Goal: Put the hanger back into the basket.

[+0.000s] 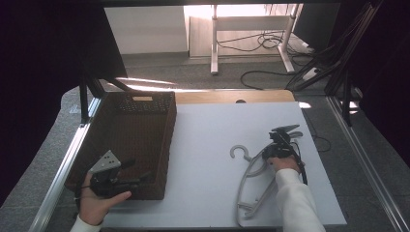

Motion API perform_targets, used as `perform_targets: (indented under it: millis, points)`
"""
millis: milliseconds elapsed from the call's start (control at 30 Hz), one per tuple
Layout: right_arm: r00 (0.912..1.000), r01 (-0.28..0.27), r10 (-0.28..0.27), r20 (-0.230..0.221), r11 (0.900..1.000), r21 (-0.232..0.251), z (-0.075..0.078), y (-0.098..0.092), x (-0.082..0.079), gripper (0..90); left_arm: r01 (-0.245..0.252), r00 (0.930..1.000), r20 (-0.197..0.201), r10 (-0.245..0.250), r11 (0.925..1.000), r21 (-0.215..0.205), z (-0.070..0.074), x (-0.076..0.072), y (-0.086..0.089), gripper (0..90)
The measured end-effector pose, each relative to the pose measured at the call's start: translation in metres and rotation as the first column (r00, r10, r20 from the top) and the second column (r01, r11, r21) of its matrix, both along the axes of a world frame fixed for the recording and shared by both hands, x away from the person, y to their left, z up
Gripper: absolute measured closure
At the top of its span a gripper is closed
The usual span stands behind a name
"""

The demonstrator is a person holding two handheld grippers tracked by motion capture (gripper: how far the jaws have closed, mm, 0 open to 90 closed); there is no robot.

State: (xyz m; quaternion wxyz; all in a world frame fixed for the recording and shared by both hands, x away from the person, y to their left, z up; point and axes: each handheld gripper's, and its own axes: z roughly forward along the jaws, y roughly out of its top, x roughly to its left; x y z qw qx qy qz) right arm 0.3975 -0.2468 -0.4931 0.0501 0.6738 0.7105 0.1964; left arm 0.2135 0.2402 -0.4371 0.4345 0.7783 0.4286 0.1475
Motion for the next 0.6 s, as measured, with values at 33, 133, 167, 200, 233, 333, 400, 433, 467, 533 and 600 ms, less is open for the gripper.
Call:
perform_targets:
  millis: [33, 133, 167, 200, 233, 333, 400, 433, 467, 533, 600]
  points:
    - [1.0, -0.007, 0.007, 0.001, 1.0, 0.007, 0.0, -0.001, 0.0, 82.3, -0.001, 1.0, 0.001, 0.001, 1.0, 0.0, 0.0, 0.0, 0.0, 25.1]
    - [0.9998, -0.02, 0.02, 0.007, 0.999, 0.027, 0.0, -0.003, -0.002, 82.4, -0.002, 1.0, 0.0, 0.002, 1.0, 0.0, 0.0, 0.0, 0.001, 25.1]
    - [0.9995, -0.03, 0.03, 0.012, 0.999, 0.035, 0.0, -0.004, -0.002, 82.4, -0.003, 1.0, 0.0, 0.003, 1.0, 0.0, 0.0, 0.0, 0.001, 25.1]
    - [0.9995, -0.03, 0.03, 0.012, 0.999, 0.035, 0.0, -0.004, -0.002, 82.4, -0.003, 1.0, 0.0, 0.003, 1.0, 0.0, 0.0, 0.0, 0.001, 25.1]
    - [0.9982, -0.054, 0.053, 0.028, 0.997, 0.049, 0.0, -0.006, -0.004, 82.6, -0.004, 1.0, 0.001, 0.004, 1.0, -0.001, 0.0, 0.0, 0.001, 25.1]
    - [0.9952, -0.087, 0.083, 0.051, 0.992, 0.087, 0.003, -0.009, -0.007, 83.0, -0.005, 1.0, 0.002, 0.005, 1.0, -0.001, 0.0, 0.0, 0.001, 25.1]
    - [0.9924, -0.107, 0.099, 0.072, 0.987, 0.117, 0.005, -0.011, -0.008, 83.4, -0.006, 1.0, 0.002, 0.006, 1.0, -0.002, 0.0, 0.0, 0.001, 25.1]
    - [0.9924, -0.107, 0.099, 0.072, 0.987, 0.117, 0.005, -0.011, -0.008, 83.4, -0.007, 1.0, 0.002, 0.007, 1.0, -0.001, 0.0, 0.0, 0.001, 25.1]
    - [0.9917, -0.11, 0.099, 0.082, 0.983, 0.145, 0.008, -0.013, -0.008, 83.7, -0.007, 1.0, 0.002, 0.007, 1.0, -0.001, 0.0, 0.0, 0.001, 25.1]
    - [0.9867, -0.138, 0.115, 0.114, 0.966, 0.218, 0.014, -0.018, -0.01, 84.5, -0.006, 1.0, 0.003, 0.006, 1.0, 0.0, 0.0, 0.0, 0.001, 25.1]
    - [0.9851, -0.144, 0.116, 0.127, 0.96, 0.239, 0.016, -0.019, -0.011, 84.7, -0.007, 1.0, 0.003, 0.007, 1.0, 0.001, 0.0, -0.001, 0.001, 25.1]
